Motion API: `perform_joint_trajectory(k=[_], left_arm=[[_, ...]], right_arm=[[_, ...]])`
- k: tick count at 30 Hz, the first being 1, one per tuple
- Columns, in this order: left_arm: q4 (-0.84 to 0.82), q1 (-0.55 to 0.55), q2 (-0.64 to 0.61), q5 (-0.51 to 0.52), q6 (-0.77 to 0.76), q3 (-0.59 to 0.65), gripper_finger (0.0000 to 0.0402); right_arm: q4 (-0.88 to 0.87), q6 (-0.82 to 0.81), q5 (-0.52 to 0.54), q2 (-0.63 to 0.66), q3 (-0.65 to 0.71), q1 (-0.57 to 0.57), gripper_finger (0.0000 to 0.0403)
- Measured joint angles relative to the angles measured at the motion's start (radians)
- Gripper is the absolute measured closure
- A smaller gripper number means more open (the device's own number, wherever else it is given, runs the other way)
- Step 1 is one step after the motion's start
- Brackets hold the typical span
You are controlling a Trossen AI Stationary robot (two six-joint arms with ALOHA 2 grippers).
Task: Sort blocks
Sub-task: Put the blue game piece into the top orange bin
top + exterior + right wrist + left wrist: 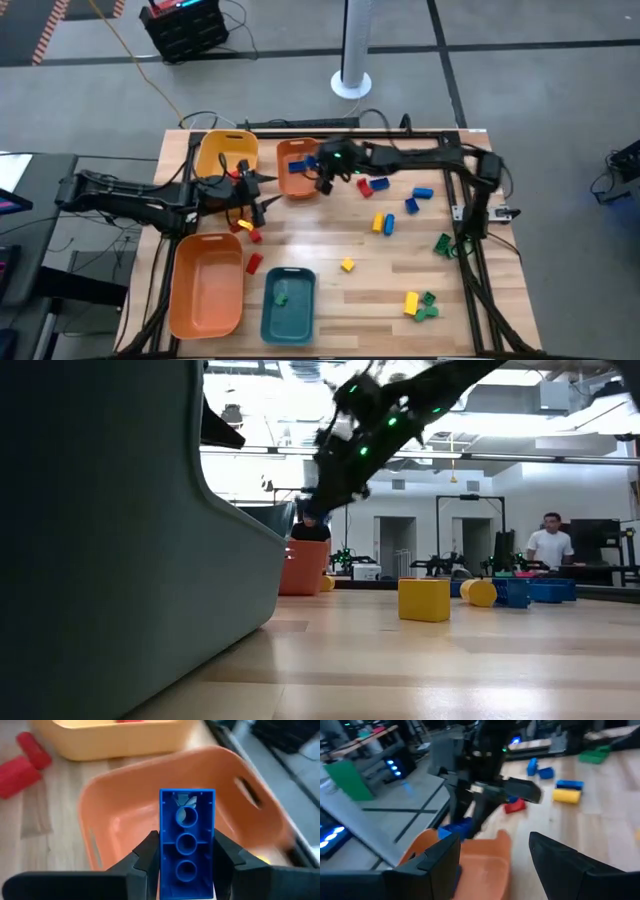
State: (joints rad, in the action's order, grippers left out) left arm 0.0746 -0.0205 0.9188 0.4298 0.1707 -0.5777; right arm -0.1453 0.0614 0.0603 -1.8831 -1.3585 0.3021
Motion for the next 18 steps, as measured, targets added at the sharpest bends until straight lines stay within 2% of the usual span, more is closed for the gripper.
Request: perform_joint_trajectory(k=[6, 9, 15, 18], left_arm=[[-0.013, -0.038, -0.017, 0.038, 0.002, 0.001, 0.0171], [-0.008, -0.040, -0.018, 0.040, -0.005, 0.000, 0.0171], [-0.016, -0.040, -0.018, 0.039, -0.016, 0.000, 0.0171], [-0.019, -0.040, -0.018, 0.039, -0.013, 0.000, 0.0171]], right_arm=[[-0.230, 0.120, -0.071, -0.173, -0.296, 0.038, 0.0271], [-0.323, 0.154, -0.148, -0.247, -0.416, 0.076, 0.0265], [-0.462, 0.181, -0.226, -0.377, -0.581, 0.144, 0.0262], [-0.491, 0.183, -0.232, -0.416, -0.632, 0.153, 0.0256]])
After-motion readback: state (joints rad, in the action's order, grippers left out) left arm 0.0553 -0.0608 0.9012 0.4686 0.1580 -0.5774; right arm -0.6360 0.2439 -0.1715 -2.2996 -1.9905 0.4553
